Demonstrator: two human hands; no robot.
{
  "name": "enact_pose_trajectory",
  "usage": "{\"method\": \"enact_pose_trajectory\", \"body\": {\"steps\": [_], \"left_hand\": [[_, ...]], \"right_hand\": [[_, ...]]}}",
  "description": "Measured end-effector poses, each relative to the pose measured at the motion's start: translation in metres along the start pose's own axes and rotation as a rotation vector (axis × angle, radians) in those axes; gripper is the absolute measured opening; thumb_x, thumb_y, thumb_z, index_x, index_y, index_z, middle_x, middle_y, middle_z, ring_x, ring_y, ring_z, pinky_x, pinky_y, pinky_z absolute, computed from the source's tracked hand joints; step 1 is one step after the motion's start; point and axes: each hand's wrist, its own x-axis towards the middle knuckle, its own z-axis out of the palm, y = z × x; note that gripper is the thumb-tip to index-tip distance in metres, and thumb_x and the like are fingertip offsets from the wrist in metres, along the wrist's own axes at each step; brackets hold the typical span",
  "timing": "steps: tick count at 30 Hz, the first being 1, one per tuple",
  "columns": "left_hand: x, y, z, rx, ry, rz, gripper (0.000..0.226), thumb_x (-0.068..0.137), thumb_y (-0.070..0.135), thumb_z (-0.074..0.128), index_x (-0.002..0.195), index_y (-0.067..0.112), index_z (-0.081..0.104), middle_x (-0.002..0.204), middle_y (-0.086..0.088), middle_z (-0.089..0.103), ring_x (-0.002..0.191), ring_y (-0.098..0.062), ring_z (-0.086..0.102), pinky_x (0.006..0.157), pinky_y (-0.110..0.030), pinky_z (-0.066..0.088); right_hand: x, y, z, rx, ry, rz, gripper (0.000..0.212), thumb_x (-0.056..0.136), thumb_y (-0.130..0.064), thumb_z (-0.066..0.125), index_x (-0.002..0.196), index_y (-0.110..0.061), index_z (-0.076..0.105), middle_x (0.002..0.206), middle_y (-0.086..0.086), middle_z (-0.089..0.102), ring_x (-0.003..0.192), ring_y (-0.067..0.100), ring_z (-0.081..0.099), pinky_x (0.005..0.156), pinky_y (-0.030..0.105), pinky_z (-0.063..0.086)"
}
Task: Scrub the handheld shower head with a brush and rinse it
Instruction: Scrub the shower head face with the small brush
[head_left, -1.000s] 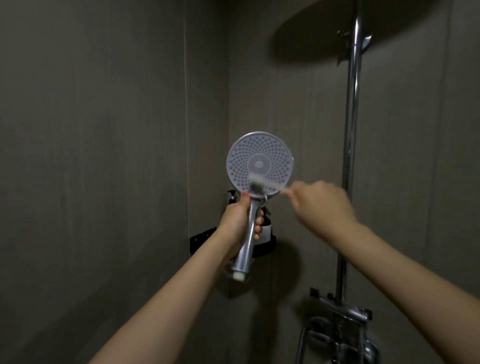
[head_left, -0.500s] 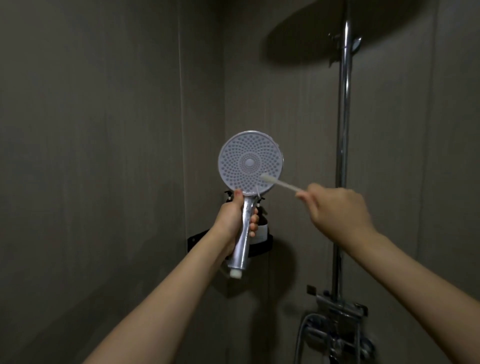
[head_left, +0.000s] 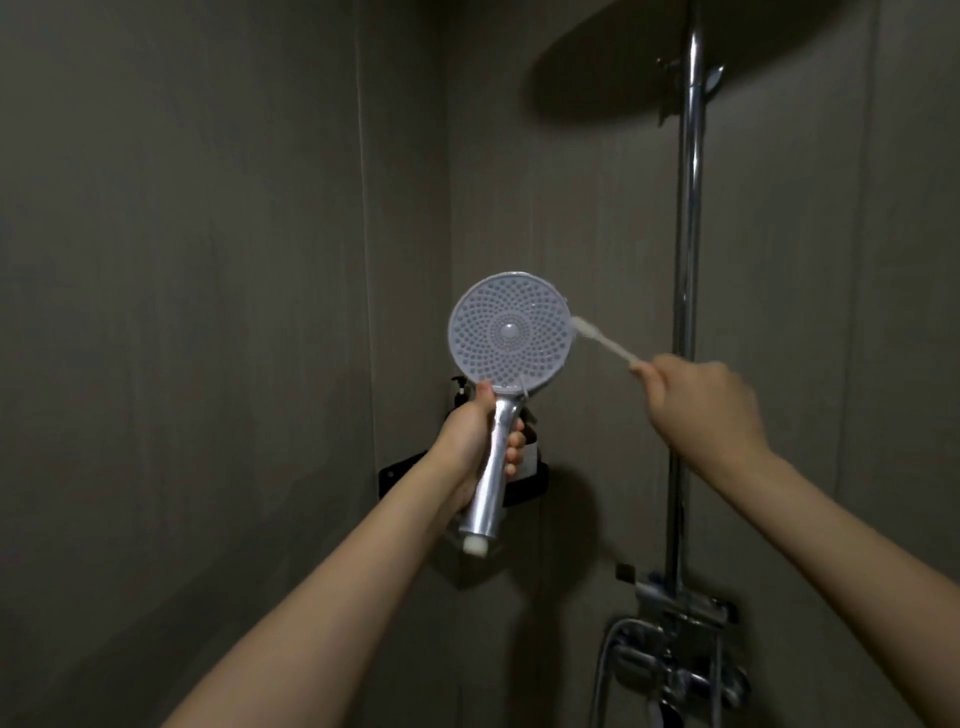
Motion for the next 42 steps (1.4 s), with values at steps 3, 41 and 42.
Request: {"method": "enact_pose_trajectory", "body": {"steps": [3, 41, 42], "left_hand": [[0.003, 0.004, -0.003, -0.064, 0.001, 0.039, 0.057, 0.097, 0.051, 0.023, 0.075, 0.006, 0.051, 0.047, -0.002, 0.049, 0.035, -0.011, 0.044, 0.037, -0.016, 0.037], [0.036, 0.006, -0.128, -0.166, 0.243, 0.117, 0.062, 0.095, 0.056, 0.02, 0.065, 0.009, 0.047, 0.04, 0.001, 0.045, 0.033, -0.009, 0.044, 0.037, -0.014, 0.037], [0.039, 0.002, -0.13, -0.154, 0.247, 0.117, 0.062, 0.095, 0.056, 0.02, 0.065, 0.009, 0.048, 0.04, 0.001, 0.045, 0.033, -0.009, 0.044, 0.037, -0.014, 0.037]], "right_hand": [[-0.021, -0.021, 0.005, 0.021, -0.251, -0.287, 0.03, 0.096, -0.042, 0.034, 0.085, -0.026, 0.056, 0.071, 0.006, 0.056, 0.07, 0.027, 0.056, 0.058, 0.029, 0.038], [-0.008, -0.064, 0.114, -0.091, -0.34, -0.229, 0.036, 0.097, -0.039, 0.035, 0.094, -0.016, 0.062, 0.091, 0.009, 0.066, 0.078, 0.027, 0.06, 0.059, 0.028, 0.036], [-0.006, -0.069, 0.126, -0.041, -0.368, -0.188, 0.033, 0.097, -0.033, 0.037, 0.093, -0.012, 0.062, 0.09, 0.011, 0.065, 0.074, 0.027, 0.057, 0.059, 0.028, 0.035]]}}
